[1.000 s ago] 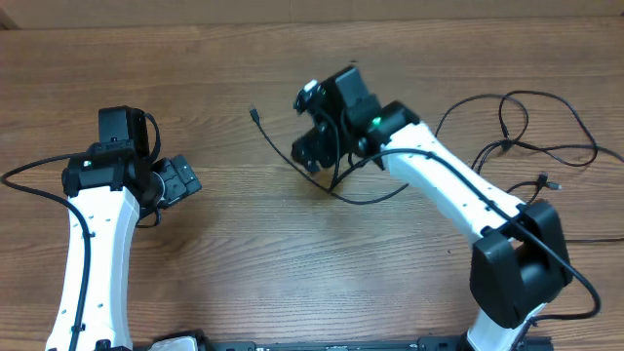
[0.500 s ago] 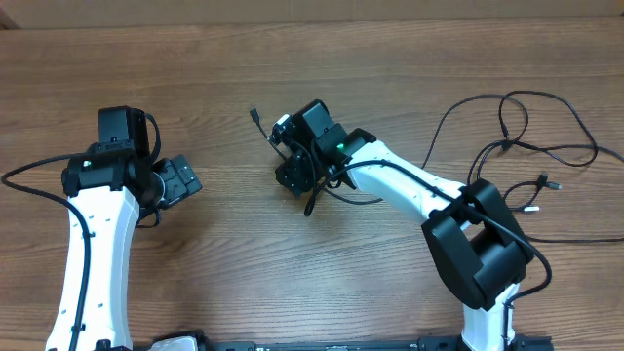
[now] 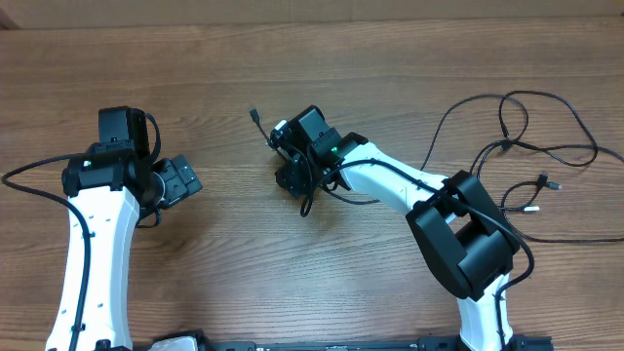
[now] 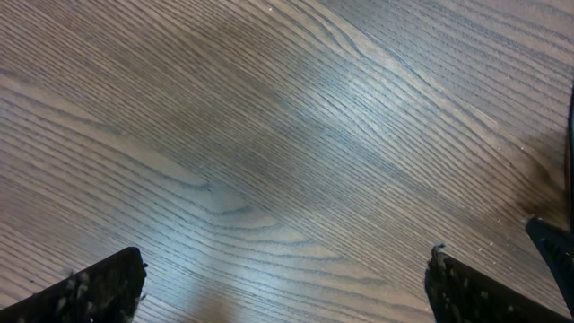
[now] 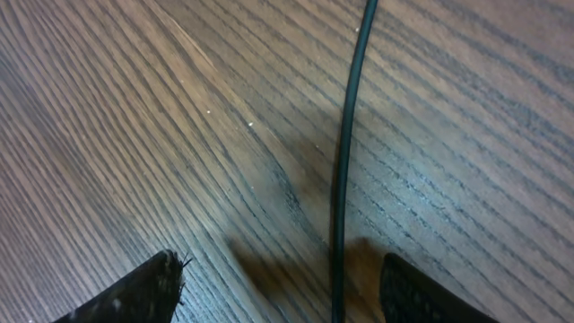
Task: Untangle cables
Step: 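Drag the cable rightward with the right gripper toward the cable pile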
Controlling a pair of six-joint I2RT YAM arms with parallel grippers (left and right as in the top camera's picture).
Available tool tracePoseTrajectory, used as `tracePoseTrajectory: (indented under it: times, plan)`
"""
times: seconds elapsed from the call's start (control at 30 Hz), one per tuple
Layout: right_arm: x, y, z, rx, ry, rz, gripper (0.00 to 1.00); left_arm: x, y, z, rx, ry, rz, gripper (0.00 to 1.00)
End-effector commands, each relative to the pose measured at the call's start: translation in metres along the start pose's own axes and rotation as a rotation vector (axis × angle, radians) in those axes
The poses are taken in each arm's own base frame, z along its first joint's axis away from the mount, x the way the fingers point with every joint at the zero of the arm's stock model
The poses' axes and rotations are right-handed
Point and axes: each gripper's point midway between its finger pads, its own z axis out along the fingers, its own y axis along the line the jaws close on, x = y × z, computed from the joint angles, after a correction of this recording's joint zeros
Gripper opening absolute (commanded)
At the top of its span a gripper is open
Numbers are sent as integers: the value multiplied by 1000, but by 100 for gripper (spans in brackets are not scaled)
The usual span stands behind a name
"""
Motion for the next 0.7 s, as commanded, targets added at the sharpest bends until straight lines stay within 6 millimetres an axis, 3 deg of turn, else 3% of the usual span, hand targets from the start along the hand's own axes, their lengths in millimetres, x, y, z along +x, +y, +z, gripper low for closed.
tracePoseTrajectory:
  times: [0.0,0.2,0.43,0.53,0.67]
  plan:
    - [9,-2,8,7,25,5,68,-4,-1,-4,9,-8,13,100]
    - [20,-2,15,3,63,17,64,-4,-1,-4,9,-8,13,100]
    - [35,-6,13,29,122,54,33,-4,-1,-4,9,-8,13,100]
    - [50,-15,10,97,183,125,14,-4,-1,-4,9,-8,13,100]
    - [71,-19,5,131,271,143,4,-4,-1,-4,9,-9,13,100]
